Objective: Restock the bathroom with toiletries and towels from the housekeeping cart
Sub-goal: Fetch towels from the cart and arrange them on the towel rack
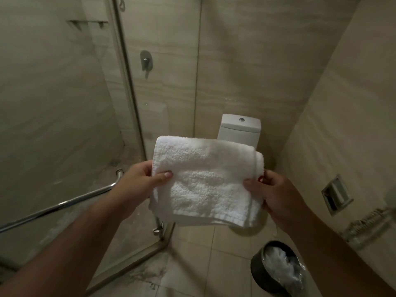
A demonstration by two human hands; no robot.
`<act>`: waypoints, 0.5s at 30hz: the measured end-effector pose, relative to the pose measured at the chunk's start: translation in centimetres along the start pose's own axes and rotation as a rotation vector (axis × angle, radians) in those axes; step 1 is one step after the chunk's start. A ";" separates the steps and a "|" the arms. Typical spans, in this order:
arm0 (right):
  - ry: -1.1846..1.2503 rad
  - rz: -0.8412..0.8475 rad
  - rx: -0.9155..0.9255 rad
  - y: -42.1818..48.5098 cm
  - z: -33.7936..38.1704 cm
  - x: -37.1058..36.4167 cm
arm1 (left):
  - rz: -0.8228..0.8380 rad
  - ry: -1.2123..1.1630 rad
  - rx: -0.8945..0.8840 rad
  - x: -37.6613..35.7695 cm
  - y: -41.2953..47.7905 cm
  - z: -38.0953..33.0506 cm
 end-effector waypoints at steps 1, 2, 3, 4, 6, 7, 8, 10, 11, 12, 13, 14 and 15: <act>0.004 0.011 -0.001 1.4 0.2 0.8 | 0.003 0.007 -0.002 -0.7 1.1 -0.9; 0.011 0.024 -0.001 2.8 0.4 1.7 | 0.008 0.017 -0.008 -1.4 2.1 -1.8; 0.017 0.035 -0.005 4.2 0.5 2.5 | 0.012 0.029 -0.021 -2.1 3.1 -2.7; 0.025 0.040 -0.009 5.4 0.6 3.3 | 0.013 0.040 -0.036 -2.9 4.1 -3.4; 0.040 0.030 -0.019 7.6 0.7 4.7 | 0.015 0.046 -0.063 -4.4 5.9 -4.7; 0.049 0.023 -0.023 8.5 0.7 5.2 | 0.020 0.044 -0.072 -5.2 6.8 -5.2; 0.059 0.013 -0.027 9.3 0.6 5.7 | 0.026 0.047 -0.074 -5.9 7.7 -5.7; 0.071 -0.011 -0.035 10.6 0.4 6.8 | 0.030 0.061 -0.066 -7.5 9.5 -6.5; 0.073 -0.020 -0.036 11.2 0.4 7.4 | 0.026 0.061 -0.059 -8.2 10.6 -6.8; 0.071 -0.024 -0.036 11.7 0.3 8.0 | 0.026 0.059 -0.055 -8.9 11.5 -7.2; 0.067 -0.025 -0.034 12.1 0.4 8.5 | 0.034 0.054 -0.054 -9.7 12.4 -7.6; 0.065 -0.031 -0.030 12.5 0.4 9.1 | 0.049 0.046 -0.057 -10.4 13.1 -8.0; 0.066 -0.045 -0.025 13.0 0.4 9.6 | 0.069 0.039 -0.061 -11.1 13.8 -8.4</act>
Point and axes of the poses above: each hand's wrist, its own y-axis towards the middle knuckle, its own x-axis out of the back of the hand, z = x × y, the point moved 3 cm from there along y, towards the middle knuckle, and after that the axes turned 12 degrees about x, right-handed, at the moved point
